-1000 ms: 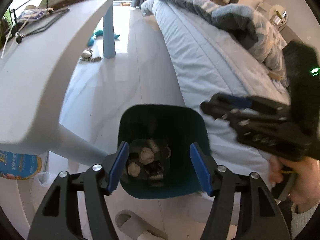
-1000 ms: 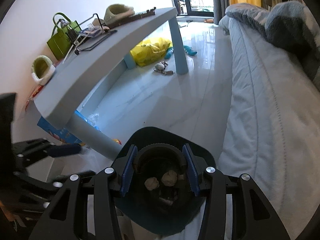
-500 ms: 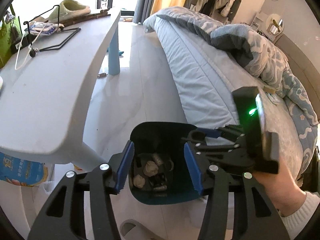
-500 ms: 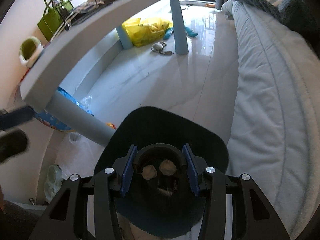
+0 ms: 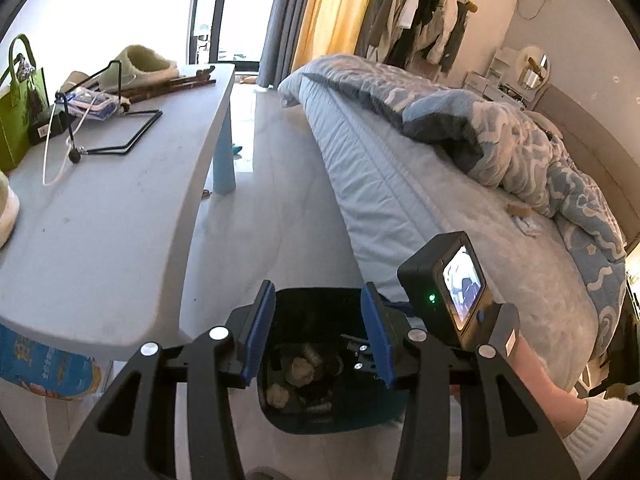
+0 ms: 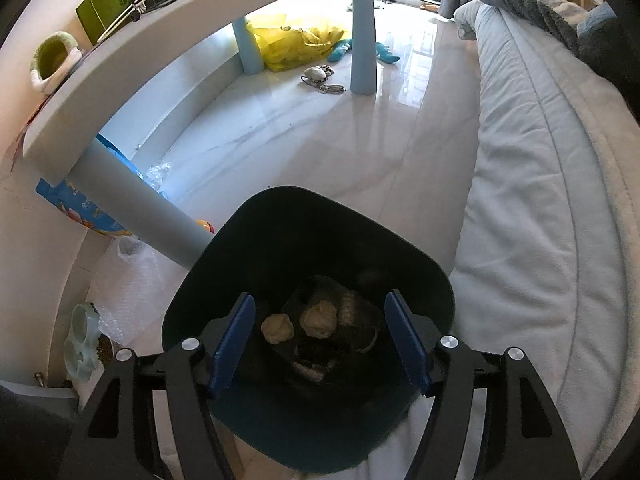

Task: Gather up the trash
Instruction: 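Move both tools back toward the tape roll and tissue packet on the bed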

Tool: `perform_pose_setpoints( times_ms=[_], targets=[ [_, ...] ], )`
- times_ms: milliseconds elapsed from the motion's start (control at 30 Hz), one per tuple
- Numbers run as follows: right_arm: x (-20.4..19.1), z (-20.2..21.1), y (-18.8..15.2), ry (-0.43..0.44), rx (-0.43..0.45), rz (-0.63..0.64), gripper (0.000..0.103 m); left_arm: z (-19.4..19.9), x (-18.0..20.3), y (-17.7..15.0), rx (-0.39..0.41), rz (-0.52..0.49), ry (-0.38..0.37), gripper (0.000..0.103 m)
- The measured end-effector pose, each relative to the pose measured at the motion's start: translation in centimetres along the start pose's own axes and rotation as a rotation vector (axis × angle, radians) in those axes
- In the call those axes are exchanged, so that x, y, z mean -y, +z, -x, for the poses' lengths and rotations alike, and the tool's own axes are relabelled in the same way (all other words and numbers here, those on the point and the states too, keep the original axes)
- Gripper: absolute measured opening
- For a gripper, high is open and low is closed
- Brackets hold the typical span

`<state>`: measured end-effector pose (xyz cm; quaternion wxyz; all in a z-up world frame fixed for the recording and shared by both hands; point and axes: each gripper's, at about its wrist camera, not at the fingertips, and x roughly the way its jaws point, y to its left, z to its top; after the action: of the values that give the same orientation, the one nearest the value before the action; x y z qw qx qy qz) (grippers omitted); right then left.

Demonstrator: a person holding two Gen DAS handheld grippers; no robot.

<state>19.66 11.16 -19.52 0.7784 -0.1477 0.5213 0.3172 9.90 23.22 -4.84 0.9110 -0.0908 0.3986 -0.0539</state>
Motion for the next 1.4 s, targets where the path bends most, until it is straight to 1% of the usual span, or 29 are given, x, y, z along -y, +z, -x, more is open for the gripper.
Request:
perform_pose_setpoints(
  times_ms=[233,333,600,733,900,1067,1300,1400],
  targets=[
    [0.1,2.3,0.5,0.029,0.068,-0.01,0.069,0.3,0.7,0.5,0.019,-0.01,-0.001,0.047],
    [0.3,3.7,0.7,0.043,0.116,-0.014,0.069,0.5,0.9,0.7,0.03,-0.004,0.001,0.047],
    [2.4,7.2,0.9,0.062,0.216,-0.048,0.069,0.9,2.4,1.8,0.047,-0.016,0.001,0.047],
    [4.0,9.2,0.5,0.021,0.267,-0.048,0.071,0.8,3.7,2.3,0.055,-0.024,-0.004,0.047],
    [6.3,10.8,-0.2,-0.007,0.294,-0.075,0.072,0.0,5.8,2.9,0.055,-0.044,-0.017,0.047],
    [8.6,12.5,-1.1,-0.039,0.318,-0.1,0.075,-0.9,8.1,3.5,0.054,-0.06,-0.038,0.051],
    [12.2,14.5,-2.3,-0.089,0.34,-0.135,0.077,-2.7,11.3,4.5,0.047,-0.082,-0.067,0.058],
    [14.1,15.2,-3.0,-0.113,0.348,-0.159,0.081,-3.7,12.7,4.9,0.041,-0.085,-0.082,0.06]
  ],
)
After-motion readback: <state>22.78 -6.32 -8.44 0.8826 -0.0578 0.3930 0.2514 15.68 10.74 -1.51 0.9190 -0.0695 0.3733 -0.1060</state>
